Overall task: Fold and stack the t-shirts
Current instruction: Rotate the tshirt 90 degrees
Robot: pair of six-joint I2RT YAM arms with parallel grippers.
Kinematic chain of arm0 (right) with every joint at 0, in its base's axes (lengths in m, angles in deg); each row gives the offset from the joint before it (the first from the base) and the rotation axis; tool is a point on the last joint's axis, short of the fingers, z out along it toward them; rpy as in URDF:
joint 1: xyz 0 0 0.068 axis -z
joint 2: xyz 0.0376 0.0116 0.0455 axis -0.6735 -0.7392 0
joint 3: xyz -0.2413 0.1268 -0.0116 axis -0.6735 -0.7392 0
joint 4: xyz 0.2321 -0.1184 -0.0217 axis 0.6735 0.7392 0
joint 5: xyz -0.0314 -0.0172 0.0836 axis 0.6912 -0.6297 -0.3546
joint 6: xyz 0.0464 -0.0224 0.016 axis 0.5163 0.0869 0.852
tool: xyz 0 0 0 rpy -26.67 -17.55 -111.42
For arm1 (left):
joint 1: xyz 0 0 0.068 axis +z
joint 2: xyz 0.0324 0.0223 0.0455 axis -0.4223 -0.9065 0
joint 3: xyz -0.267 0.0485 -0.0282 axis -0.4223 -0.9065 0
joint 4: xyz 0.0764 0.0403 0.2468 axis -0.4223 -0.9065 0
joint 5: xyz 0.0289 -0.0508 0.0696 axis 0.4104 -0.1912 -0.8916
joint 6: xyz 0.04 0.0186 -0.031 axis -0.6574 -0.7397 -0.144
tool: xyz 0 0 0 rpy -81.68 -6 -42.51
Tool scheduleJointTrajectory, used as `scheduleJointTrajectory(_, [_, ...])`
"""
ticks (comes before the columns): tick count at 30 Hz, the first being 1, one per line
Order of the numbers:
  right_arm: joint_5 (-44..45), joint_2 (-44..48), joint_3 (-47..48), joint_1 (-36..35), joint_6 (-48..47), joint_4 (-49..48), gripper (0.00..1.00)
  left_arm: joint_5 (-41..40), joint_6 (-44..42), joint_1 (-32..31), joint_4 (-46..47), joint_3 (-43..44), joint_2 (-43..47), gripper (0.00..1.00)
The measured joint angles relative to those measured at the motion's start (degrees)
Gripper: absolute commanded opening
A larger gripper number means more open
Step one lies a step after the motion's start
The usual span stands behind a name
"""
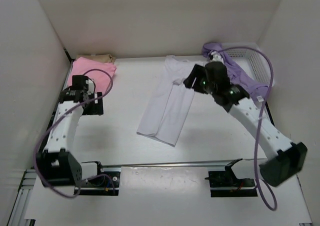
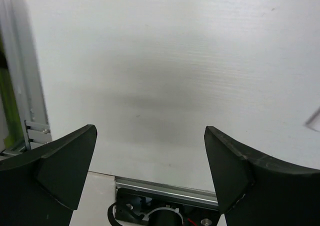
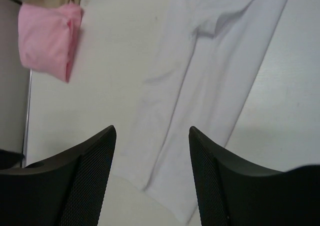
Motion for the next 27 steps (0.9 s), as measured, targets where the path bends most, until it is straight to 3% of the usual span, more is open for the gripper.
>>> scheduleJointTrajectory(4, [0.11, 9.92, -17.73, -6.51, 6.51, -0.87, 0.61, -0.42, 0.02, 2.21, 0.52, -2.45, 13.99, 1.00])
scheduleJointTrajectory(10, [-4.44, 5.84, -39.08, -9.92, 23.10, -2.67, 0.57, 5.86, 0.04, 2.84, -0.42, -6.40, 22.14, 1.00])
scheduleJointTrajectory(18, [-5.55, 0.52, -42.25, -15.93, 34.10, -9.18, 0.56, 13.25, 0.04, 2.84, -3.98, -10.75, 24.20, 1.00])
scheduleJointTrajectory(20, [-6.88, -1.90, -41.79, -16.76, 36.37, -11.30, 0.49, 13.35, 0.04, 2.84, -4.92, -13.75, 27.10, 1.00])
scheduleJointTrajectory(24, [-8.96, -5.90, -40.87, -17.25, 40.79, -14.91, 0.18, 12.48, 0.04, 2.84, -6.97, -15.45, 29.90, 1.00])
scheduleJointTrajectory(27, [-8.92, -6.01, -41.33, -17.62, 43.41, -14.78, 0.07, 12.31, 0.04, 2.84, -8.63, -15.52, 29.51, 1.00])
